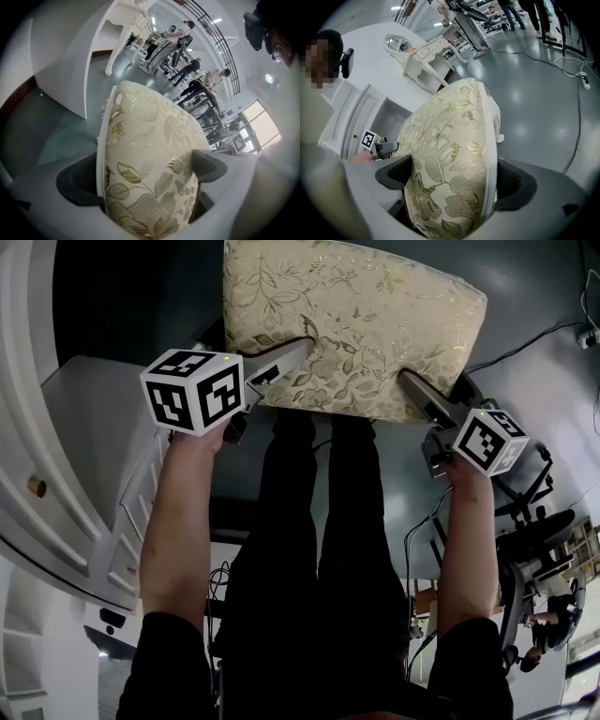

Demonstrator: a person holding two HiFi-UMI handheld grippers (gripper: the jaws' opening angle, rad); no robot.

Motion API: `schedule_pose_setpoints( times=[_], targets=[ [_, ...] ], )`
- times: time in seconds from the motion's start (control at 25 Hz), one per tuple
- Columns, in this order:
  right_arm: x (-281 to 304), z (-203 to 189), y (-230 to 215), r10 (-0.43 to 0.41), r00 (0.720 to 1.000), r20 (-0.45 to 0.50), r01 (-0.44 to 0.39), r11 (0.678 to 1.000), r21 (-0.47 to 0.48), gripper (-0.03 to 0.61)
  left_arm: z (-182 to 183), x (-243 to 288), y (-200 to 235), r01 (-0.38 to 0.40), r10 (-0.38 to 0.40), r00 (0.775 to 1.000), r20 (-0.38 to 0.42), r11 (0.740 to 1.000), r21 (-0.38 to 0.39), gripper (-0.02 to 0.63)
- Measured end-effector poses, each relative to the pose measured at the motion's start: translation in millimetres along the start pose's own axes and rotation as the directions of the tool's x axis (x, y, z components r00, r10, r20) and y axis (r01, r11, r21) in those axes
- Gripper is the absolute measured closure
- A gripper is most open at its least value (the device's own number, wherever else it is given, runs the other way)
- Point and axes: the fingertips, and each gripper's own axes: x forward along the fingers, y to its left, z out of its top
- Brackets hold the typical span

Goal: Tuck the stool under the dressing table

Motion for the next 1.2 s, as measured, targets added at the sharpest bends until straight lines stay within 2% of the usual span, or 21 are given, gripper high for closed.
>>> schedule_pose_setpoints(
  times=[0.12, 0.24, 0.52, 0.76, 1.04, 1.2],
  targets=[
    [0.3, -0.2, 0.6, -0.009, 0.999, -0.032, 0.009, 1.000, -0.001, 0.060, 0.0, 0.5, 0.6, 0.005, -0.005, 1.000, -0.005, 1.000, -0.003, 0.020],
    [1.3, -0.9, 0.9, -0.004, 0.998, -0.056, 0.004, 1.000, -0.004, 0.058, -1.2, -0.1, 1.1, 0.009, -0.010, 0.999, -0.049, 1.000, -0.007, 0.020],
    [1.0, 0.5, 0.1, 0.010, 1.000, -0.017, -0.010, 1.000, -0.012, 0.054, -3.0, 3.8, 2.4, 0.014, -0.017, 0.990, -0.139, 1.000, -0.020, 0.020],
    [-0.2, 1.4, 0.9, 0.011, 1.000, -0.003, -0.011, 1.000, -0.015, 0.052, 2.7, 5.6, -2.5, 0.051, -0.052, 0.995, -0.085, 0.999, -0.012, 0.018],
    [-0.8, 2.2, 4.8, -0.013, 1.000, 0.013, 0.013, 0.999, -0.030, 0.054, -2.2, 3.0, 1.2, 0.022, -0.022, 0.999, -0.025, 0.999, -0.027, 0.018],
    [0.3, 9.4, 4.9, -0.003, 1.000, -0.017, 0.002, 0.998, -0.068, 0.054, -6.9, 1.4, -0.3, 0.011, -0.012, 1.000, -0.011, 0.997, -0.071, 0.018]
  ],
)
